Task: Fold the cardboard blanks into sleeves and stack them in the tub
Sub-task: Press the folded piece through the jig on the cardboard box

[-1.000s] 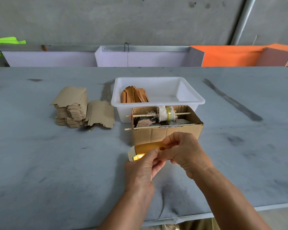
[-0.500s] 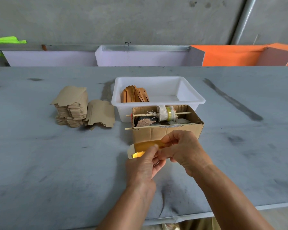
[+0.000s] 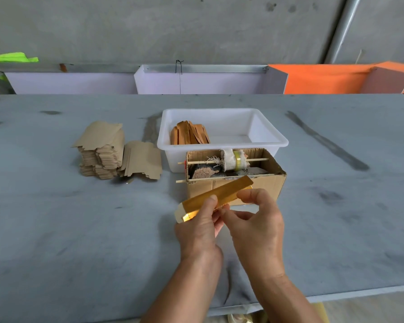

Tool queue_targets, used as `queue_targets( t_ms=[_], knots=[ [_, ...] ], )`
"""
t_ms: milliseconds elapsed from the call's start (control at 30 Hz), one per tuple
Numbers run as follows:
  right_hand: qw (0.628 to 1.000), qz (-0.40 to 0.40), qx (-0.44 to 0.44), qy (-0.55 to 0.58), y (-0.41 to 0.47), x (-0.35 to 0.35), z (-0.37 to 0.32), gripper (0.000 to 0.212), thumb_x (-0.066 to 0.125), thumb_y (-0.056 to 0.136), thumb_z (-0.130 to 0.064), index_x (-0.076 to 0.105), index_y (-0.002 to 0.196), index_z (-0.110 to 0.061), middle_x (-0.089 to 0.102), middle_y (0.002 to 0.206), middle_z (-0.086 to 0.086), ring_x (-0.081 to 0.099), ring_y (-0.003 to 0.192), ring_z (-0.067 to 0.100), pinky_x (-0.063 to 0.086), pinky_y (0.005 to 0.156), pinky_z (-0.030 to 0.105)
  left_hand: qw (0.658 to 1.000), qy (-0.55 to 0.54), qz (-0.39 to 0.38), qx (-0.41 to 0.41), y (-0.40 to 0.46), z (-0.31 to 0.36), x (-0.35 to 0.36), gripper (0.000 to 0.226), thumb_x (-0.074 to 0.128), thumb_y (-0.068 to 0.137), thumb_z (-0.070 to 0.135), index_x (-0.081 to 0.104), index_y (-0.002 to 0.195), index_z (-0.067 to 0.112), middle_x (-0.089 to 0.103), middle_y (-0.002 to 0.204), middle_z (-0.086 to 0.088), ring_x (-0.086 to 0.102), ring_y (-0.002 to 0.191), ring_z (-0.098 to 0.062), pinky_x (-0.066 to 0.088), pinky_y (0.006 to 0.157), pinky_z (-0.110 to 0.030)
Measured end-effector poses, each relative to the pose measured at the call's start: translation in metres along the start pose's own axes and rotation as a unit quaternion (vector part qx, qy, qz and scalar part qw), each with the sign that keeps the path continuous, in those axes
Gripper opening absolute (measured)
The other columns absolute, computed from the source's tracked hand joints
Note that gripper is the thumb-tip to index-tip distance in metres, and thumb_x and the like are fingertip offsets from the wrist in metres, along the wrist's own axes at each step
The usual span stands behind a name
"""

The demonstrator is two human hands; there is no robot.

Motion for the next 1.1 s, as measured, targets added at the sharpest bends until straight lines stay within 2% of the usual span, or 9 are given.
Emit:
queue_targets(
  t_ms=[167,300,367,500,667,767,933,1033,1100],
  knots=[
    [0.989,-0.020,0.112,0.095,0.005,0.002,0.024,0.041,0.083,0.067,-0.006,0.054,0.089,-0.023,0.057,0.092,-0.005,0.062,0.055,-0.003,0.044,0.055,0.018,1.000,-0.012,-0.003,-0.024,0.001,-0.001,0.002,0.020,0.070,0.079,0.005,0.060,0.097,0.004,0.066,0.074,-0.009,0.066,0.053,-0.014,0.056,0.051,-0.021],
    [0.983,-0.030,0.107,0.144,0.005,0.005,0.022,0.046,0.083,0.065,-0.003,0.052,0.094,-0.021,0.058,0.094,-0.001,0.066,0.058,0.003,0.045,0.051,0.013,0.999,0.006,0.006,-0.037,0.005,0.000,0.000,0.018,0.074,0.076,0.012,0.059,0.087,0.010,0.064,0.068,-0.003,0.061,0.053,-0.009,0.051,0.048,-0.019],
    [0.980,-0.029,0.101,0.167,0.004,0.006,0.022,0.049,0.083,0.065,-0.002,0.050,0.097,-0.021,0.060,0.095,-0.001,0.069,0.064,0.009,0.048,0.058,0.017,0.999,0.013,0.009,-0.048,0.005,0.000,0.000,0.020,0.076,0.074,0.015,0.059,0.085,0.011,0.063,0.067,-0.001,0.060,0.051,-0.008,0.048,0.044,-0.018],
    [0.968,-0.026,0.098,0.230,0.001,0.007,0.022,0.049,0.078,0.068,0.005,0.049,0.100,-0.018,0.062,0.098,0.003,0.071,0.066,0.014,0.051,0.058,0.014,0.998,0.013,0.000,-0.069,0.005,-0.002,0.004,0.030,0.075,0.075,0.015,0.059,0.100,0.011,0.064,0.074,-0.003,0.059,0.061,-0.011,0.046,0.041,-0.018],
    [0.958,-0.037,0.097,0.269,0.005,0.008,0.022,0.045,0.075,0.070,0.009,0.053,0.105,-0.008,0.064,0.102,0.011,0.071,0.065,0.013,0.051,0.058,0.012,0.995,0.022,-0.014,-0.094,0.004,-0.009,0.006,0.035,0.074,0.075,0.016,0.058,0.106,0.013,0.065,0.082,-0.005,0.059,0.072,-0.013,0.044,0.051,-0.026],
    [0.958,-0.042,0.084,0.271,0.007,0.006,0.019,0.043,0.075,0.069,0.010,0.055,0.105,-0.005,0.067,0.098,0.008,0.071,0.067,0.015,0.051,0.060,0.013,0.995,0.030,-0.014,-0.098,0.005,-0.010,0.006,0.032,0.074,0.076,0.013,0.057,0.103,0.011,0.065,0.087,-0.008,0.060,0.076,-0.014,0.045,0.053,-0.029],
    [0.963,-0.034,0.064,0.258,0.009,0.000,0.018,0.032,0.072,0.071,0.011,0.059,0.097,-0.002,0.069,0.085,0.006,0.068,0.062,0.007,0.050,0.057,0.013,0.995,0.041,-0.017,-0.086,0.003,-0.013,0.008,0.023,0.075,0.073,0.009,0.060,0.091,0.010,0.066,0.085,-0.008,0.061,0.077,-0.017,0.045,0.054,-0.029],
    [0.960,-0.041,0.094,0.259,0.008,0.002,0.026,0.019,0.071,0.075,0.007,0.062,0.087,-0.005,0.070,0.073,0.006,0.065,0.062,0.012,0.048,0.054,0.015,0.997,0.048,-0.016,-0.064,0.004,-0.011,0.007,0.032,0.077,0.071,0.009,0.062,0.100,0.009,0.067,0.085,-0.007,0.060,0.074,-0.016,0.044,0.053,-0.028],
    [0.952,-0.061,0.123,0.273,0.004,0.006,0.031,0.013,0.065,0.080,0.008,0.064,0.084,-0.004,0.070,0.072,0.010,0.065,0.062,0.015,0.048,0.052,0.015,0.997,0.049,-0.014,-0.063,0.004,-0.013,0.006,0.034,0.078,0.070,0.008,0.062,0.101,0.009,0.066,0.081,-0.006,0.059,0.071,-0.014,0.044,0.052,-0.027]
  ],
)
Point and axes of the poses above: each hand's wrist, its own y-axis towards the middle knuckle, its own x-axis out of the palm, z = x × y, the point moved 9 cm from there along y, towards the middle knuckle
